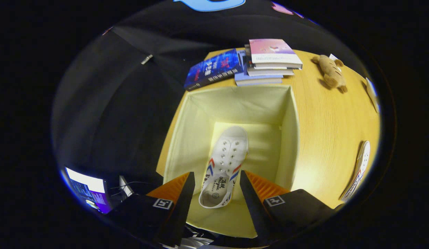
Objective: Open the storage box then place both shoes into the box .Put the left shoe in first, then the right shoe, with the right side of both shoes facing outward in a uniform manner.
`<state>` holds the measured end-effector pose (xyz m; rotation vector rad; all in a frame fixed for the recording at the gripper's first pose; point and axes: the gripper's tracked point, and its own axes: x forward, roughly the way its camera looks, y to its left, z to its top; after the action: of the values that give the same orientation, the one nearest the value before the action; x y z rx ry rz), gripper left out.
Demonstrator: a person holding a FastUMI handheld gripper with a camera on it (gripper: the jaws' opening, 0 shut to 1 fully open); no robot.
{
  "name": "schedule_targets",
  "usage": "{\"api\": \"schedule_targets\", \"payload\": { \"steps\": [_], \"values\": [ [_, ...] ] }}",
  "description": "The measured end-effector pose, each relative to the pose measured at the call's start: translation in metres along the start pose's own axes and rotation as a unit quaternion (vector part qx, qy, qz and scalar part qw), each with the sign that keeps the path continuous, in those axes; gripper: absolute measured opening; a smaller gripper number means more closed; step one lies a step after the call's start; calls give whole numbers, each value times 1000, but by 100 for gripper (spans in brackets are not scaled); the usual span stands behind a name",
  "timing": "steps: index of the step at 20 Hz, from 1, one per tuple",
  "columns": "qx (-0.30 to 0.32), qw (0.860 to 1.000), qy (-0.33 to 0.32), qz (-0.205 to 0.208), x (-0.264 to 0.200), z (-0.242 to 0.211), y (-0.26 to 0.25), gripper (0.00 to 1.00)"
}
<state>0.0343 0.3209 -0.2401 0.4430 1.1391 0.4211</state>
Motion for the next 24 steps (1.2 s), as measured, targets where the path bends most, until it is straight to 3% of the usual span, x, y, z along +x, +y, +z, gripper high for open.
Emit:
{"api": "schedule_targets", "payload": {
  "steps": [1,5,7,10,16,20,24],
  "values": [
    [-16,1000,-24,6,-15,7,-5,87],
    [-54,990,-127,-2,-88,32,-51,91],
    [-62,986,-153,-30,-114,33,-90,91],
    [-44,980,-159,-108,-154,20,-185,94],
    [-5,956,-120,-268,-220,-48,-364,94],
    [7,952,-61,-300,-210,-111,-420,94],
    [-13,954,-18,-300,-183,-151,-442,91]
  ]
}}
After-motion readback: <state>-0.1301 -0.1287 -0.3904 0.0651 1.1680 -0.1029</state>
